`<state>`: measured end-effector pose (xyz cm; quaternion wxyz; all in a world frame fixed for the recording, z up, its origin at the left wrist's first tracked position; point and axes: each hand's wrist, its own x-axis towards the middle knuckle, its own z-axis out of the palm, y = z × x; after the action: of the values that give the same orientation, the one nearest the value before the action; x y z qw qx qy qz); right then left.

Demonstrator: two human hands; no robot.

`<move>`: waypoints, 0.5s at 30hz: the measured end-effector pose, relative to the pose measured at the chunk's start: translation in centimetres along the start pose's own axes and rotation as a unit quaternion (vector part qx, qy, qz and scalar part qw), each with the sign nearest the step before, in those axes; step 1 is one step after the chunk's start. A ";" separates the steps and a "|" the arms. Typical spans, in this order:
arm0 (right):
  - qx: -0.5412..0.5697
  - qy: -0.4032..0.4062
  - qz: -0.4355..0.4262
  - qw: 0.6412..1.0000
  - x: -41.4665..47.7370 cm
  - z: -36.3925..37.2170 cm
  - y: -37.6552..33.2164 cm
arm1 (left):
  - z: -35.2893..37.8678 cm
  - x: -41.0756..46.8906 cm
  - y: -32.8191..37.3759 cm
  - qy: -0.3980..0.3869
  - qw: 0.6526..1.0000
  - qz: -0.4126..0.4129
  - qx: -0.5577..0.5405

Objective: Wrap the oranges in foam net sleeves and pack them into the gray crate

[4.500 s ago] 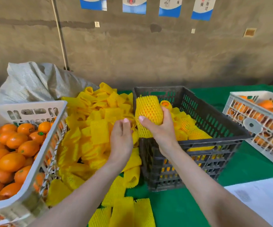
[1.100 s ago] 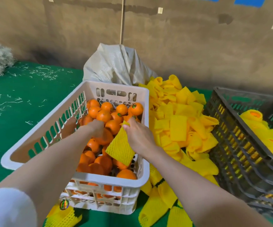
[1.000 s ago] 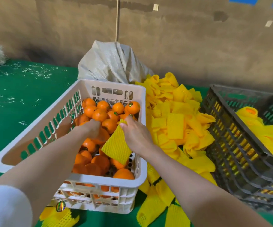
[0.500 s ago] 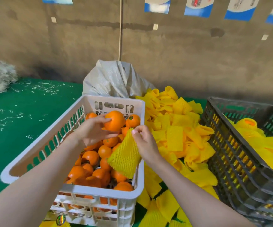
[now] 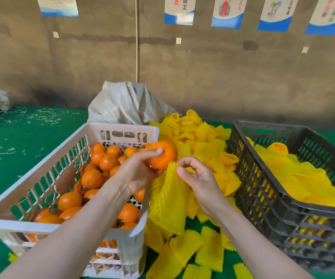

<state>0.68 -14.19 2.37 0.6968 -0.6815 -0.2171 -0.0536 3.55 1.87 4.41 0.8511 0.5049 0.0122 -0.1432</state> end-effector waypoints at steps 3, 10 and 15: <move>-0.016 -0.004 0.017 1.000 -0.8 -1.9 -0.6 | 2.4 -0.3 -1.3 0.008 1.000 0.016 -0.023; 0.046 -0.025 0.070 0.996 -2.9 -4.4 -1.2 | 6.3 -0.5 -5.1 0.005 0.996 0.038 -0.084; -0.075 0.062 0.015 0.995 -3.5 -5.0 -0.4 | 8.3 -0.8 -6.8 0.042 0.990 0.117 -0.067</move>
<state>-1.46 -19.87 1.56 0.6569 -0.7301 -0.1587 -0.1014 0.01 -8.17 2.77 0.8929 0.4498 -0.0013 -0.0203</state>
